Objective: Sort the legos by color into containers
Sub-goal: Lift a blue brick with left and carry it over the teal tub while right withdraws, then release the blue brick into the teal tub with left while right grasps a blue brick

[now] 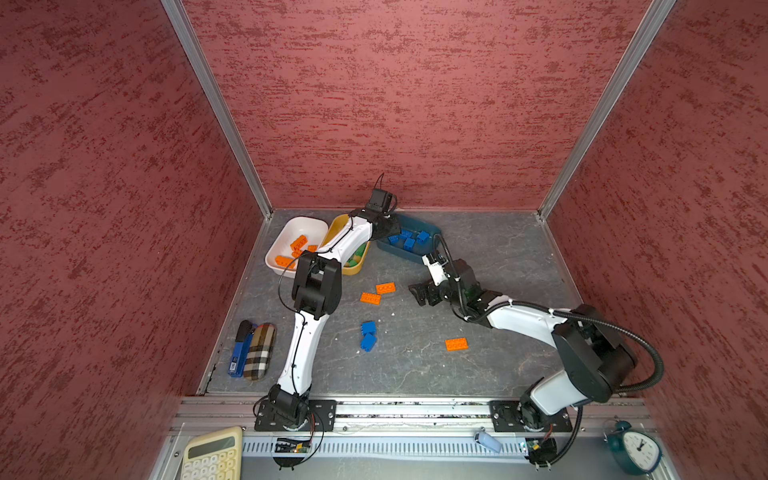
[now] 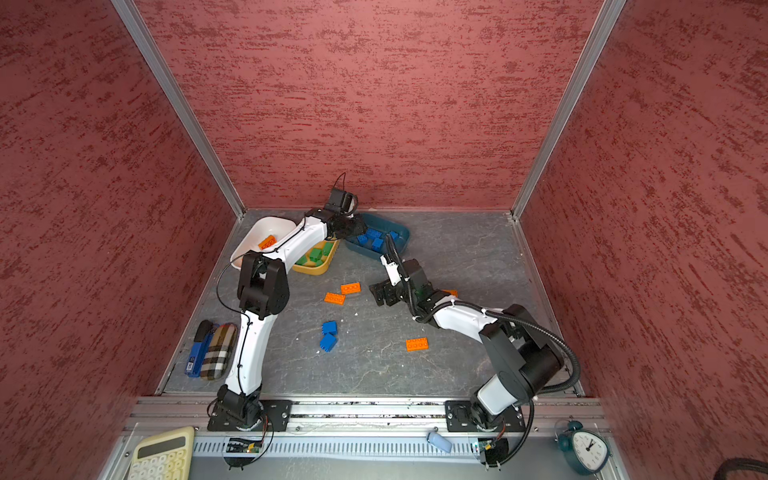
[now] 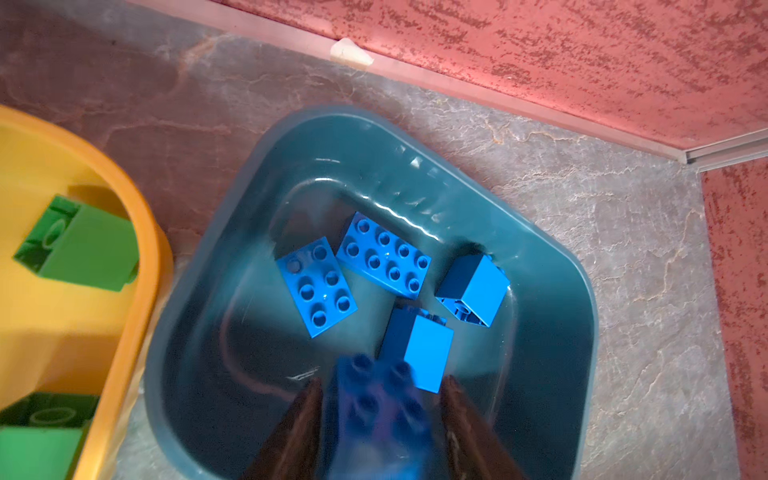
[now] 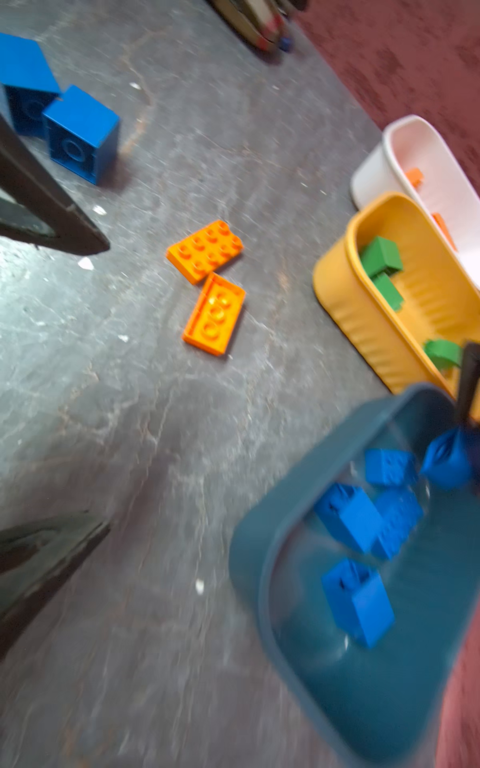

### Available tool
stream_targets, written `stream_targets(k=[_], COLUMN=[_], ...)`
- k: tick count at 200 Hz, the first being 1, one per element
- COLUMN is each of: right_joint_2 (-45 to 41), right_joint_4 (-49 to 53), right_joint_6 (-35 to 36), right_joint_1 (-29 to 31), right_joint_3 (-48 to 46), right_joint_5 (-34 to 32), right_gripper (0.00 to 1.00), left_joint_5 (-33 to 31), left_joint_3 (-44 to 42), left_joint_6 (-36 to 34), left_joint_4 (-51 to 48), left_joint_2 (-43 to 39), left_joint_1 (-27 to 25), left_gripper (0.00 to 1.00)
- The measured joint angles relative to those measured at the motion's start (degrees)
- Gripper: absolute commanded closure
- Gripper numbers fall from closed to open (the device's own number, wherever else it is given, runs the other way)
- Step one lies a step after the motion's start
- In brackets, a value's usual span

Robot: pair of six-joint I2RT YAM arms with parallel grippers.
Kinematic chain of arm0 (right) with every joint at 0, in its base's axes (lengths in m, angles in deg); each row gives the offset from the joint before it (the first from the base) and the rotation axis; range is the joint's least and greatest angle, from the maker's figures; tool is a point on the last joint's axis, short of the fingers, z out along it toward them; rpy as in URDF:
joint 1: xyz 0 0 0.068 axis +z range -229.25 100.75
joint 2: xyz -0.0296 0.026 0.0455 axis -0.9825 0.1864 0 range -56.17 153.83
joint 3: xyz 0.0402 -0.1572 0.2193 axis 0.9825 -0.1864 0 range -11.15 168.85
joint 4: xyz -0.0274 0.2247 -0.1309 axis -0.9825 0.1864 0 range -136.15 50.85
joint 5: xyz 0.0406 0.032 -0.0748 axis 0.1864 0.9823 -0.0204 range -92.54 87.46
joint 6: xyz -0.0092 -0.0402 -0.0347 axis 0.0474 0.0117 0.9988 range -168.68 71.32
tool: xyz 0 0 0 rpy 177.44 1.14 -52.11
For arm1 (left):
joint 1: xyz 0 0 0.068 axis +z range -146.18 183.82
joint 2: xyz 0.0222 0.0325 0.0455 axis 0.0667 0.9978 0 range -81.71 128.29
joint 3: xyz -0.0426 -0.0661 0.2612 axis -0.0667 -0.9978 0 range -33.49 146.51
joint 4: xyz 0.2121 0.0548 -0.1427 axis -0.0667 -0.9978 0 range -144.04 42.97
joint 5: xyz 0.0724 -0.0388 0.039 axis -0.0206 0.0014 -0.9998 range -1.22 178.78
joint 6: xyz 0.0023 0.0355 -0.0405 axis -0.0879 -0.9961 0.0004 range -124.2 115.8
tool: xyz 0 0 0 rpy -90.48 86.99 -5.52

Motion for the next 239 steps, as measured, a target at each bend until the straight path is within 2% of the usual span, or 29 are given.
stream_targets(k=[45, 74, 103, 124, 178, 239], right_joint_2=[3.34, 6.86, 10.08, 12.52, 18.27, 23.15], right_joint_4=[-2.14, -2.01, -1.84, -1.68, 1.64, 8.50], right_joint_6=[6.34, 12.48, 18.01, 21.16, 29.22, 38.40], right_joint_1=[3.48, 6.64, 9.66, 11.13, 13.25, 15.47], right_joint_3=[0.09, 1.70, 4.15, 6.21, 11.28, 18.38], right_joint_5=[7.04, 11.52, 15.30, 17.84, 20.20, 20.09], right_gripper=[0.12, 0.14, 0.29, 0.32, 0.39, 0.42], left_joint_5=[0.22, -0.31, -0.11, -0.17, -4.11, -8.22], left_joint_3=[-0.83, -9.51, -17.92, -24.50, -42.88, -57.96], left_joint_6=[0.15, 0.81, 1.81, 2.62, 4.33, 8.41], left_joint_4=[-1.55, -0.52, 2.14, 4.52, 8.17, 9.40], left_joint_2=[-1.42, -7.87, -16.15, -22.71, -37.97, -48.98], left_joint_1=[0.04, 0.13, 1.09, 2.38, 4.22, 8.55], left_gripper=[0.19, 0.10, 0.05, 0.00, 0.01, 0.01])
